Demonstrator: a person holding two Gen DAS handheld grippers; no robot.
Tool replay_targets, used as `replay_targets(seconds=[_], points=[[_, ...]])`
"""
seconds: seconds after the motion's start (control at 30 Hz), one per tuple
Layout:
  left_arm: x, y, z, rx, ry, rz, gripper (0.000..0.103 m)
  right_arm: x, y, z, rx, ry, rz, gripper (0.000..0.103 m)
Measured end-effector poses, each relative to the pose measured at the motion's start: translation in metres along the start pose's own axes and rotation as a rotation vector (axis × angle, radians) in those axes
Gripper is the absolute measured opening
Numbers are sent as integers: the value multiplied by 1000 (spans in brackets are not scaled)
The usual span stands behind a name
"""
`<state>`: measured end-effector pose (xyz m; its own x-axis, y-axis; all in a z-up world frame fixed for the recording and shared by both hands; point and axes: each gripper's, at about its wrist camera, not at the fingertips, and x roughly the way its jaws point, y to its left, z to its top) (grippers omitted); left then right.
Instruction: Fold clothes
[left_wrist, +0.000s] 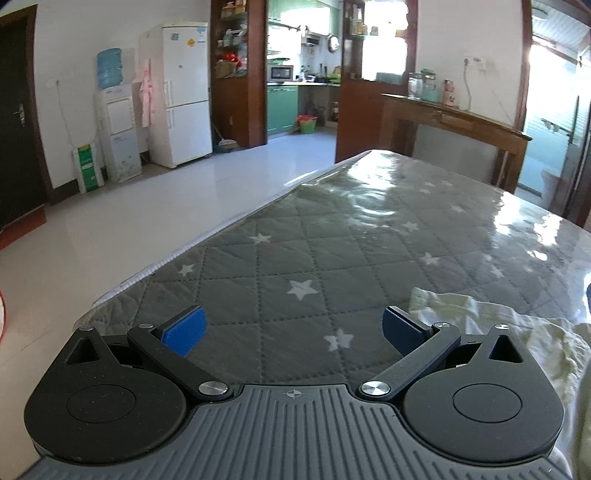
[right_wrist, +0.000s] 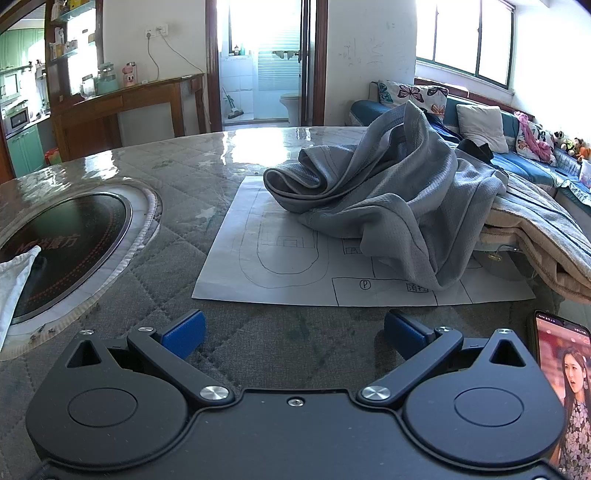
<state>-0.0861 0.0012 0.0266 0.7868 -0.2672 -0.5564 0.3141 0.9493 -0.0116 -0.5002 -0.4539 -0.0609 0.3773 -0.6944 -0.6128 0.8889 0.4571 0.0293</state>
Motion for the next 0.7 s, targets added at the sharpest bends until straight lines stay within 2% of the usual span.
replay_targets(seconds=[0.17,0.63,0.7], points=[[-9,-3,-2,8,-1,-23,103,1,1,0,2,1,2,103],[-27,-13,-8,37,-2,-79,103,-6,-42,1,8,1,9,103],[-30,-16,-7,48,-5,-92,103,-3,-29,0,4,-2,6,103]])
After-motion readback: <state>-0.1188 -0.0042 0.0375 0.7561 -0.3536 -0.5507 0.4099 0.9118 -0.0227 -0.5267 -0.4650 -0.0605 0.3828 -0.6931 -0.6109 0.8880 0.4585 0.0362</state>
